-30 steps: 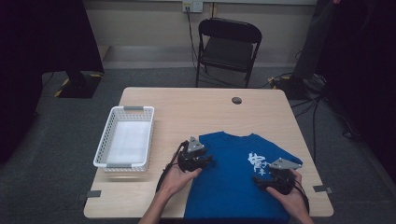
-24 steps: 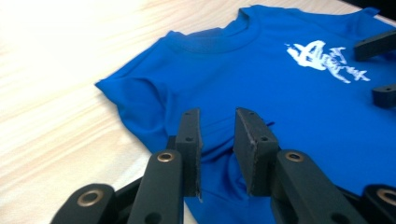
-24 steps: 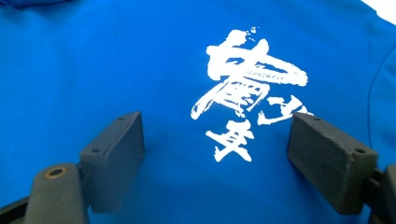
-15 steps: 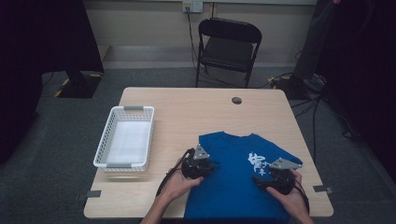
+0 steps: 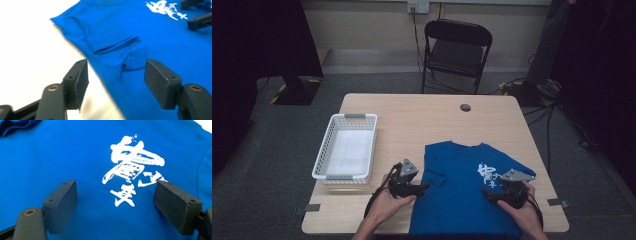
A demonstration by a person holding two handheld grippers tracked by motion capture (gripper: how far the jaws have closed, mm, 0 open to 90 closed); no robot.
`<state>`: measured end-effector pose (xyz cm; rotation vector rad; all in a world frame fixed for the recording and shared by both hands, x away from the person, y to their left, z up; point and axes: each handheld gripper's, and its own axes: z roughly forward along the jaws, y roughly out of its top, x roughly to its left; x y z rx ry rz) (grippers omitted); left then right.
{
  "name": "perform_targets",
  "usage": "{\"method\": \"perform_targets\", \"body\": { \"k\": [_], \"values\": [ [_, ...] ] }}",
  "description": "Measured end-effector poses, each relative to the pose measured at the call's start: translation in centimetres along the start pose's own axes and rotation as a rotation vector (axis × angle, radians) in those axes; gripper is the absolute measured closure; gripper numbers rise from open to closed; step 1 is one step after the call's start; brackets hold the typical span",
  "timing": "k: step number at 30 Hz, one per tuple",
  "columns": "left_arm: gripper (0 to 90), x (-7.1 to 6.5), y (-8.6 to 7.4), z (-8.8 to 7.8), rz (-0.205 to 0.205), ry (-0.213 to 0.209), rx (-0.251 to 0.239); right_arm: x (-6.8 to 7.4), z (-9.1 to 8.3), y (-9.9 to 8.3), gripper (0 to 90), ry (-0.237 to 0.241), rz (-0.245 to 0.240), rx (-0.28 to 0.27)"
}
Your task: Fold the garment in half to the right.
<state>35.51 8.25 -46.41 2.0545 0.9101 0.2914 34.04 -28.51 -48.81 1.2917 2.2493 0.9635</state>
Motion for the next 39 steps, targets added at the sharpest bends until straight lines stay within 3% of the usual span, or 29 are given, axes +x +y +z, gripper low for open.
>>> {"method": "perform_targets", "body": {
  "k": [5,7,13,15,18,24,27,36,39],
  "values": [
    [30.6,0.4,-1.3,-1.4,-0.011,0.039,0.013,0.0,0.0,0.0,18.0,0.0,0.0,0.0],
    [21.0,0.4,-1.7,-1.7,-0.027,0.078,0.029,0.0,0.0,0.0,18.0,0.0,0.0,0.0],
    [17.3,0.1,-2.6,-2.4,-0.042,0.082,0.043,0.0,0.0,0.0,18.1,0.0,0.0,0.0],
    [17.3,0.0,-3.4,-2.8,-0.017,0.09,0.064,0.0,0.0,0.0,18.0,0.0,0.0,0.0],
    [17.0,0.3,-4.5,-3.0,-0.024,0.104,0.095,0.0,0.0,0.0,18.0,0.0,0.0,0.0],
    [17.9,0.8,-4.6,-2.6,-0.029,0.13,0.106,0.0,0.0,0.0,18.0,-0.001,-0.001,0.0],
    [17.7,0.9,-4.6,-2.3,-0.013,0.15,0.102,0.0,0.0,0.0,17.7,-0.004,0.0,0.001],
    [14.6,1.0,-4.8,-2.2,-0.008,0.157,0.087,0.0,-0.1,0.3,18.7,0.0,0.003,0.02],
    [14.6,1.1,-4.8,-2.2,-0.007,0.156,0.086,-0.4,-0.9,0.8,20.3,0.0,0.009,0.001]
  ]
}}
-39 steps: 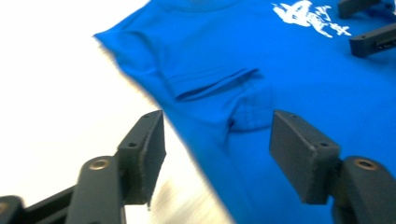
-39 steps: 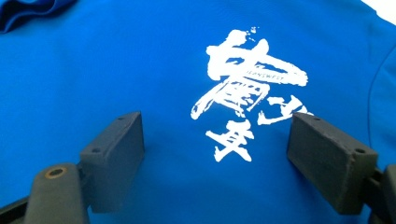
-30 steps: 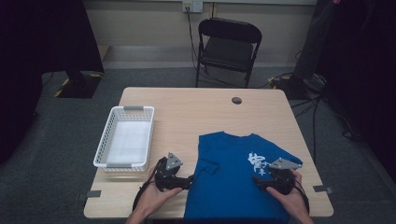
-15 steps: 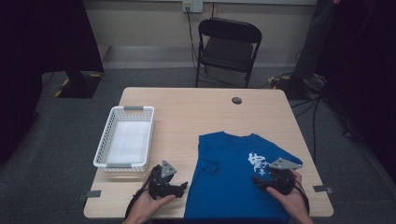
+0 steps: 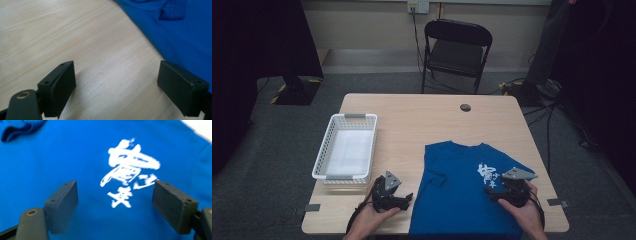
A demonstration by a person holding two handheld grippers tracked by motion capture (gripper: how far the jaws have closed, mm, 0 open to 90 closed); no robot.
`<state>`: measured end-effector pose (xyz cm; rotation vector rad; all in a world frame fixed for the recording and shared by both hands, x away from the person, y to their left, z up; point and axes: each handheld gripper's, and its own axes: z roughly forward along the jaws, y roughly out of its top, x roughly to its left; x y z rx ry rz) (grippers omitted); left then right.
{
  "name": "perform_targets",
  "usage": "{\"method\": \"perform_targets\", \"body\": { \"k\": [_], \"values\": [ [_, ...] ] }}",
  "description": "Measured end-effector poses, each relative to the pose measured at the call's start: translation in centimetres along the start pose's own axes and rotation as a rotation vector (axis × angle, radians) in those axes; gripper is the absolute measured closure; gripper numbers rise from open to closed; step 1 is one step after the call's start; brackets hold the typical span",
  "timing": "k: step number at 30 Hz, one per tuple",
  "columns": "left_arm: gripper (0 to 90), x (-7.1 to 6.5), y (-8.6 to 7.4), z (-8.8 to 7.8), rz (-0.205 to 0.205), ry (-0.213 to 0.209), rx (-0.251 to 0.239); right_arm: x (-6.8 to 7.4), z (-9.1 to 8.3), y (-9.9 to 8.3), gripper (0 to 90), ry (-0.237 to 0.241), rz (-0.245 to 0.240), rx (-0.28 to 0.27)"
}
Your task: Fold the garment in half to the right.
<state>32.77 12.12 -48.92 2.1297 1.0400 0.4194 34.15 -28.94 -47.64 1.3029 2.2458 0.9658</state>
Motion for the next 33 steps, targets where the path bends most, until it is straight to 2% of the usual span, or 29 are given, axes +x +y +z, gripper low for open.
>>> {"method": "perform_targets", "body": {
  "k": [2,6,8,9,11,15,17,20,22,25,29,33],
  "values": [
    [14.6,0.0,0.0,0.0,0.002,-0.002,0.0,-0.5,-0.8,0.3,21.4,-0.015,0.003,-0.017],
    [14.5,0.0,0.0,0.0,0.0,-0.003,-0.003,-2.3,-2.4,0.5,24.5,-0.002,0.045,-0.044],
    [14.4,0.1,0.0,0.0,0.004,-0.004,-0.002,-3.4,-3.4,0.5,26.7,0.045,0.086,-0.064],
    [14.2,0.1,0.0,0.0,0.003,-0.005,-0.002,-3.8,-3.9,0.6,28.1,0.046,0.104,-0.078],
    [13.6,0.1,0.0,0.1,0.002,-0.006,-0.004,-4.7,-4.8,0.8,29.4,0.003,0.098,-0.093],
    [13.1,0.1,0.0,0.1,-0.001,-0.007,-0.004,-6.6,-6.1,0.9,36.6,-0.035,0.121,-0.113],
    [13.0,0.1,0.0,0.2,0.0,-0.008,-0.004,-7.5,-6.5,0.6,41.3,-0.039,0.128,-0.116],
    [12.5,0.2,0.1,0.2,0.001,-0.009,-0.005,-8.8,-6.0,-0.3,46.6,-0.081,0.132,-0.098],
    [12.2,0.2,0.1,0.2,0.001,-0.008,-0.003,-9.6,-5.3,-0.9,49.3,-0.097,0.155,-0.089],
    [12.1,0.2,0.1,0.3,-0.001,-0.008,-0.004,-10.2,-4.4,-1.4,50.5,-0.152,0.137,-0.06],
    [12.1,0.2,0.1,0.3,0.0,-0.008,-0.003,-10.7,-3.7,-1.9,43.7,-0.139,0.151,-0.059],
    [12.1,0.2,0.1,0.2,-0.001,-0.008,-0.005,-10.4,-3.0,-2.3,39.6,-0.13,0.12,-0.033]
  ]
}}
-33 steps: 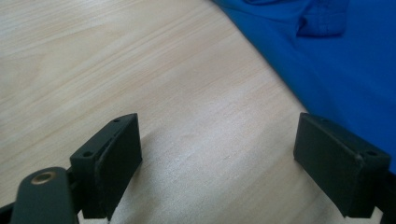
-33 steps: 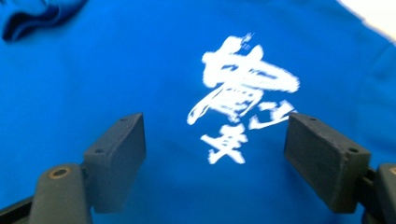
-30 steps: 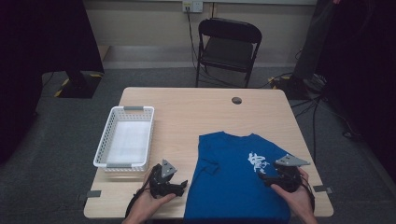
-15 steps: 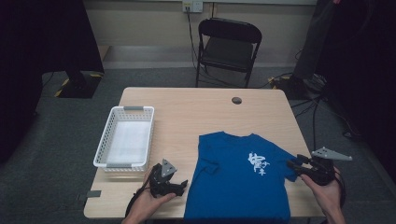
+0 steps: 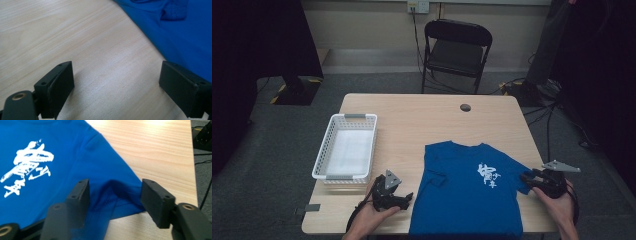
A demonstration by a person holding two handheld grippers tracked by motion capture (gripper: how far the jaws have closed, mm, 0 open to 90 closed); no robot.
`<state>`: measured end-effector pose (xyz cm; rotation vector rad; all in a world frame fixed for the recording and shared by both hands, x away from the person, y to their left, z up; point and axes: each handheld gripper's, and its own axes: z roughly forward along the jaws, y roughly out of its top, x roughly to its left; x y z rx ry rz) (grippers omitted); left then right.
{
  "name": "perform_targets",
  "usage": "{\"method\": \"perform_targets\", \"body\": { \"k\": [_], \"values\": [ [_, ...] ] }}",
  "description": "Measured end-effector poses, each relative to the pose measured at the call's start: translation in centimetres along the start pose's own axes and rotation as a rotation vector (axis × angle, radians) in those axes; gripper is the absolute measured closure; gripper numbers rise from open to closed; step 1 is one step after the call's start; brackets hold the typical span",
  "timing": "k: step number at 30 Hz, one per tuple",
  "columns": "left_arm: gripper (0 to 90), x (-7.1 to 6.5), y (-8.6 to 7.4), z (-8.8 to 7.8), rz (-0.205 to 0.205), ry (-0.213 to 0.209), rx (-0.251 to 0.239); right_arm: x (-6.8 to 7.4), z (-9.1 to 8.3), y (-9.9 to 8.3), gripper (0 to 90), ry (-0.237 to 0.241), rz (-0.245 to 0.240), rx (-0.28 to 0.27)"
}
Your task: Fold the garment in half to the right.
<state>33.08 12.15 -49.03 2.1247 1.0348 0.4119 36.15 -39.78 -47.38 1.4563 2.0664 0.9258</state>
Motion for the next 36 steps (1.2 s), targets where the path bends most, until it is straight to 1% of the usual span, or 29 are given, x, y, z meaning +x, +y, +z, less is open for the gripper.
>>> {"method": "perform_targets", "body": {
  "k": [2,4,6,8,9,11,14,21,24,26,30,32,36],
  "values": [
    [12.1,0.01,0.01,0.0,0.001,0.001,0.001,0.09,0.14,-0.11,41.6,-0.014,-0.011,0.011],
    [12.1,0.0,0.0,-0.01,0.0,0.001,0.001,0.02,0.27,-0.23,43.5,-0.014,-0.007,0.015],
    [12.1,0.01,0.0,-0.02,0.001,0.0,0.001,-0.04,0.43,-0.41,44.4,-0.029,-0.009,0.03],
    [12.1,0.02,-0.01,-0.02,0.002,-0.001,0.001,-0.12,0.62,-0.61,45.9,-0.028,-0.011,0.04],
    [12.1,0.02,0.0,-0.02,0.002,-0.001,0.001,-0.21,0.65,-0.67,45.9,-0.022,-0.001,0.036],
    [12.1,0.03,-0.02,-0.02,0.002,-0.001,0.0,-0.25,0.64,-0.7,47.7,-0.02,0.003,0.034],
    [12.1,0.03,-0.03,-0.04,0.003,-0.001,0.0,-0.29,0.61,-0.78,53.2,-0.018,0.005,0.025],
    [12.1,0.04,-0.04,-0.06,0.004,-0.002,0.001,-0.37,0.55,-0.8,71.6,-0.006,0.008,0.017],
    [12.1,0.03,-0.04,-0.05,0.003,-0.002,0.0,-0.34,0.57,-0.8,79.8,0.006,0.007,0.015],
    [12.1,0.03,-0.05,-0.05,0.003,-0.002,0.0,-0.34,0.58,-0.79,83.7,0.015,0.009,0.015],
    [12.1,0.03,-0.04,-0.05,0.003,-0.002,0.0,-0.24,0.59,-0.78,85.6,0.013,0.008,0.015],
    [12.1,0.05,-0.04,-0.06,0.005,-0.002,0.001,-0.24,0.58,-0.78,85.7,0.016,0.015,0.014],
    [12.1,0.05,-0.05,-0.06,0.005,-0.002,0.001,-0.15,0.48,-0.75,85.8,0.018,0.015,0.009]
  ]
}}
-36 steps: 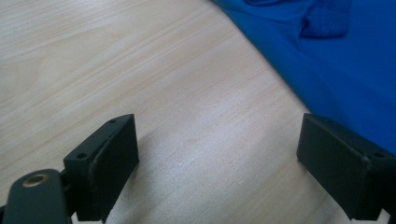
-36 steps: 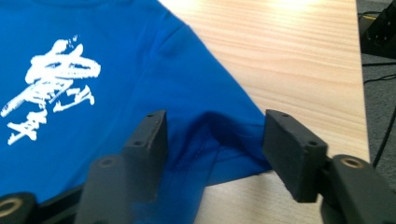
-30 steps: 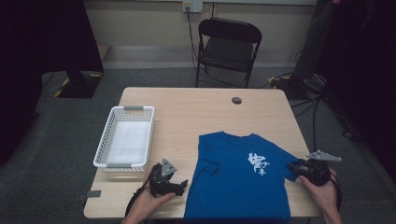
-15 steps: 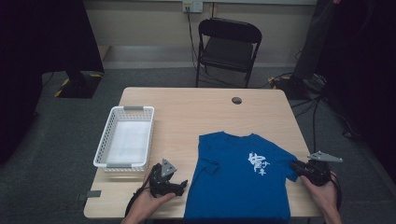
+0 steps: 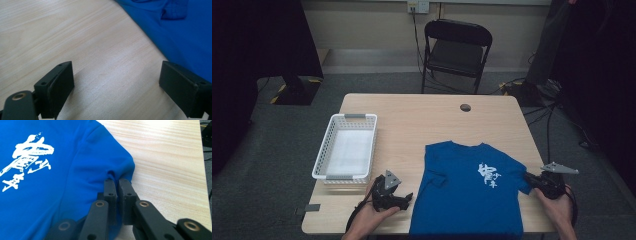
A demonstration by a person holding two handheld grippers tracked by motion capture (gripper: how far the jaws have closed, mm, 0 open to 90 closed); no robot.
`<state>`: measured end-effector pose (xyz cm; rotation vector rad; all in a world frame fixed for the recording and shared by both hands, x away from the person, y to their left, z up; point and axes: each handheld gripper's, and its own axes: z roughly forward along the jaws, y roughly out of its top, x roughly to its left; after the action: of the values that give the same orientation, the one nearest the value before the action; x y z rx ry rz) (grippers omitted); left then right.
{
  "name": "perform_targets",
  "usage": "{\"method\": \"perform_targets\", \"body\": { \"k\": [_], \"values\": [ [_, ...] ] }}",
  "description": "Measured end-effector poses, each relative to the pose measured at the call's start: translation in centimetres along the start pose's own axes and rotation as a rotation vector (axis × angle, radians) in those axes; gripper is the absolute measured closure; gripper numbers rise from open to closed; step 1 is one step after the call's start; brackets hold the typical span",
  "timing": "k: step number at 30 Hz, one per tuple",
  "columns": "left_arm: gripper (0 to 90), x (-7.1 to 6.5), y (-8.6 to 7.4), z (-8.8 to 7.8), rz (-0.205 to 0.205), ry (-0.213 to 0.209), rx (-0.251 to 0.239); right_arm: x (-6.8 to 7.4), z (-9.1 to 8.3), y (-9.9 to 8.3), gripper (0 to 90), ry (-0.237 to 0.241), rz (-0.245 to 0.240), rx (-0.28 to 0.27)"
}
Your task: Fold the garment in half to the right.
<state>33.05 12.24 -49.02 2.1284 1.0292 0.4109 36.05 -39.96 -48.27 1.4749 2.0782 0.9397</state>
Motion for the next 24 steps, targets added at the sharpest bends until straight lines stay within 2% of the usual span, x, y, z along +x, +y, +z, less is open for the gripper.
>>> {"method": "perform_targets", "body": {
  "k": [6,17,24],
  "values": [
    [12.1,0.0,0.0,0.0,0.0,0.0,0.0,0.4,-0.7,0.3,85.7,-0.003,-0.005,-0.032],
    [12.1,0.0,0.0,0.0,0.0,0.0,0.0,1.7,-1.5,1.0,85.6,0.01,-0.027,-0.075],
    [12.0,0.0,0.0,0.0,0.0,0.0,-0.001,3.0,-1.7,1.8,85.4,0.023,-0.057,-0.091]
  ]
}}
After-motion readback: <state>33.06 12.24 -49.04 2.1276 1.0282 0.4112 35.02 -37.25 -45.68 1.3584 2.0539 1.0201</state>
